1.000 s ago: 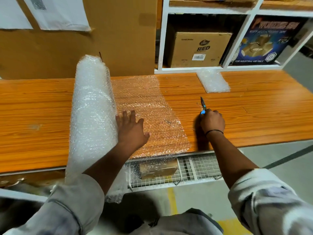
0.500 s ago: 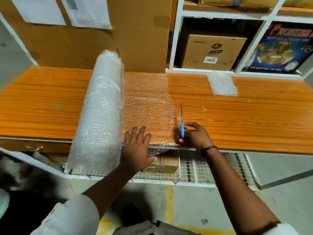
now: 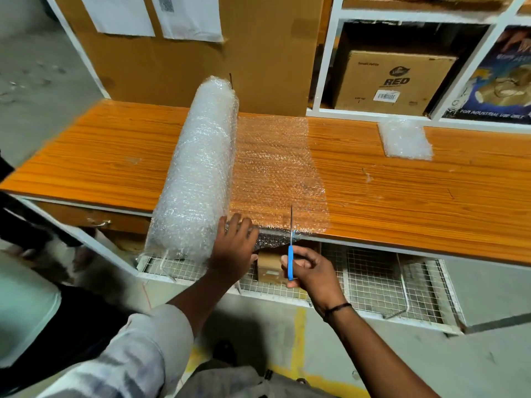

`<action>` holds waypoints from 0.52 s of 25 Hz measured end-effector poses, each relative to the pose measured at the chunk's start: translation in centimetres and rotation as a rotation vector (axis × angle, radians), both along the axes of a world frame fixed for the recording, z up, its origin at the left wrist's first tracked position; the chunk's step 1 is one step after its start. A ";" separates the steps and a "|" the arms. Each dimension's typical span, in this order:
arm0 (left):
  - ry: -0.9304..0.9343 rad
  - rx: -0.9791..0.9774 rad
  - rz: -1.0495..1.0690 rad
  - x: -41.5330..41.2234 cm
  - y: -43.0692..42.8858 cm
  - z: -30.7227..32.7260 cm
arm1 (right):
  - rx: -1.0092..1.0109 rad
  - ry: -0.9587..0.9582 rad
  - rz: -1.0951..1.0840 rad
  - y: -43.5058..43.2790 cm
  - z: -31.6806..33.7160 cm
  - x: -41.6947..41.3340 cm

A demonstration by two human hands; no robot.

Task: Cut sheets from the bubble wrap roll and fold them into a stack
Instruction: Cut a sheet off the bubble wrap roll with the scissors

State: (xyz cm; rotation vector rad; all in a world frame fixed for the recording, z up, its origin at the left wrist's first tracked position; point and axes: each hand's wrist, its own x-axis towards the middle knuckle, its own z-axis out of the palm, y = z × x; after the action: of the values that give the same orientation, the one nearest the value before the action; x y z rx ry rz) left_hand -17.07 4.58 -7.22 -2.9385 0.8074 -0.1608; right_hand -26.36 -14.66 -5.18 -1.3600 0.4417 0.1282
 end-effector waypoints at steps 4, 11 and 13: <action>-0.128 -0.041 -0.141 1.4 0.9 -0.8 | -0.034 0.026 -0.006 1.1 -0.5 -0.9; -0.329 -0.327 -0.251 0.7 2.7 -1.0 | -0.048 0.047 0.008 3.0 0.1 -3.1; -0.336 -0.353 -0.248 0.5 3.1 -0.9 | -0.053 0.070 0.006 3.7 0.2 -4.3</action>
State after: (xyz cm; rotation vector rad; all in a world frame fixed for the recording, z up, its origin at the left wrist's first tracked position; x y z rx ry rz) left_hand -16.56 7.71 -8.16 -2.9719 1.1841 -0.8710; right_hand -30.69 -10.97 -4.99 -1.4118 0.5025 0.1707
